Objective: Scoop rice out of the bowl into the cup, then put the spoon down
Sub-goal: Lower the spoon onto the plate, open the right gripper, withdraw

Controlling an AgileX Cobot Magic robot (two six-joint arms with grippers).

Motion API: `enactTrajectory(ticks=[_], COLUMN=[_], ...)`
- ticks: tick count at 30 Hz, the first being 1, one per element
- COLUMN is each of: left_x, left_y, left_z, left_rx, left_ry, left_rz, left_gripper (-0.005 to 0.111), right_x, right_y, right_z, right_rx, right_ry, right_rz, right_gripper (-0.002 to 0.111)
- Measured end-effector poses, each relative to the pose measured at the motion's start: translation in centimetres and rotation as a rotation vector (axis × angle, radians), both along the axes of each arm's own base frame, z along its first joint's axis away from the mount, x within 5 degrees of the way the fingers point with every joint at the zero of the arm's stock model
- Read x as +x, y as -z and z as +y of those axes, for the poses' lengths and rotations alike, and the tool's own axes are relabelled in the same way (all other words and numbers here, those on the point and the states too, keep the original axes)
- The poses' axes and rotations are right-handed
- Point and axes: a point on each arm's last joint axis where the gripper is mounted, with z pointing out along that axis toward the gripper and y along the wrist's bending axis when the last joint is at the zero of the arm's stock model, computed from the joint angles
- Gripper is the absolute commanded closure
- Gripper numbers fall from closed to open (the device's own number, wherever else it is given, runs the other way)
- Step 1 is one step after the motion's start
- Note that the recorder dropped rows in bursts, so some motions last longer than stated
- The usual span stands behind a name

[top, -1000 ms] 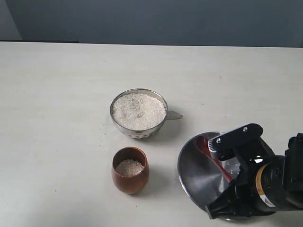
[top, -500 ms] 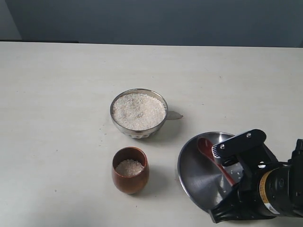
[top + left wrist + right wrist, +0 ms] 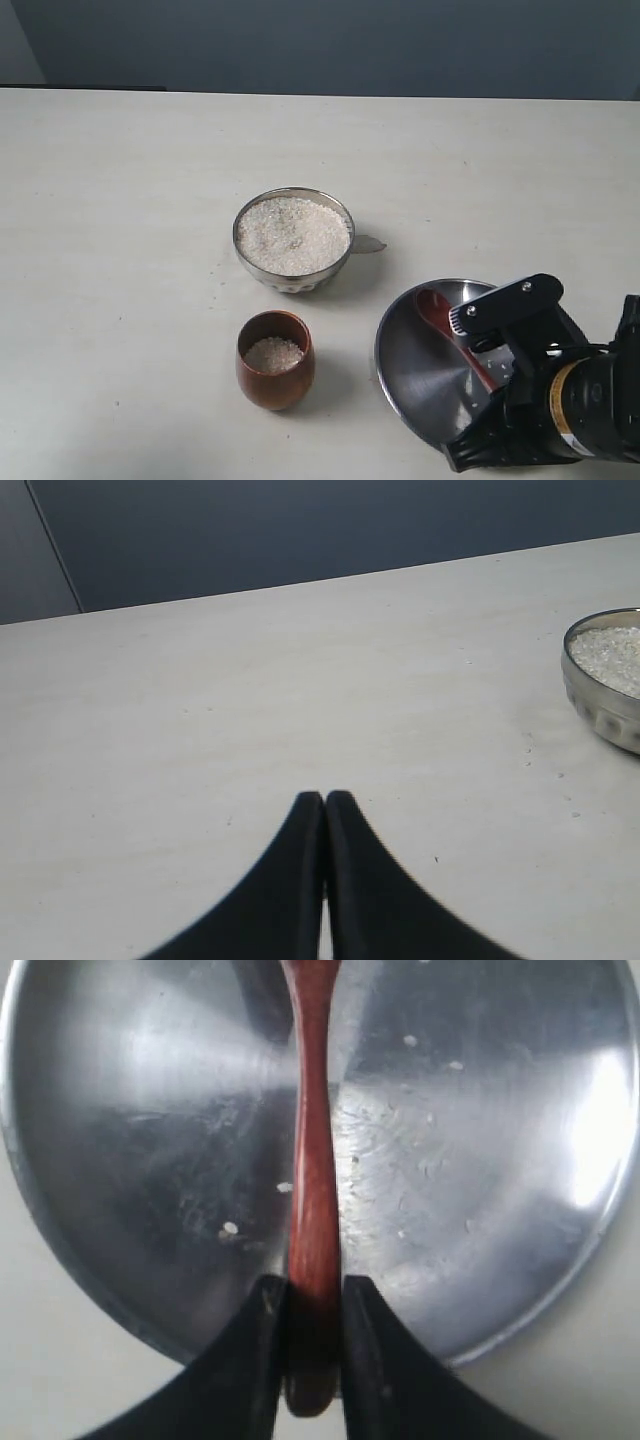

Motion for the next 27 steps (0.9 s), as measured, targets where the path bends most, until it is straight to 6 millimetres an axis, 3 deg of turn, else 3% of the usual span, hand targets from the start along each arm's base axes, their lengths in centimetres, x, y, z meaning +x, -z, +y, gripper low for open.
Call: enactTrajectory(ticks=[4,6,9,12,21,25,27], left_x=[0.0,0.0,0.0,0.0,0.0,0.0,0.0], left_y=[0.0,0.0,0.0,0.0,0.0,0.0,0.0], left_z=[0.0,0.0,0.0,0.0,0.0,0.0,0.0], left_rx=[0.000,0.000,0.000,0.000,0.000,0.000,0.000], left_ry=[0.000,0.000,0.000,0.000,0.000,0.000,0.000], left_rz=[0.000,0.000,0.000,0.000,0.000,0.000,0.000], left_gripper=[0.106,0.106,0.106,0.106,0.106,0.106,0.106], right_x=[-0.4,-0.6,-0.6,-0.6,0.2,1.1,1.5], right_y=[0.6,0.8,1.0,1.0,0.6,-0.5,-1.3], right_z=[-0.6,-0.9,-1.0,-0.9,-1.0,-1.4,-1.4], right_rx=[-0.023,-0.031,-0.023,-0.010,-0.025,-0.066,-0.071], right_ry=[0.012,0.024,0.028,0.024,0.018,0.093,0.117], right_rz=[0.013,0.016,0.016,0.008,-0.088,-0.178,-0.216], right_gripper=[0.107,0.099,0.077,0.067,0.066,0.067,0.073])
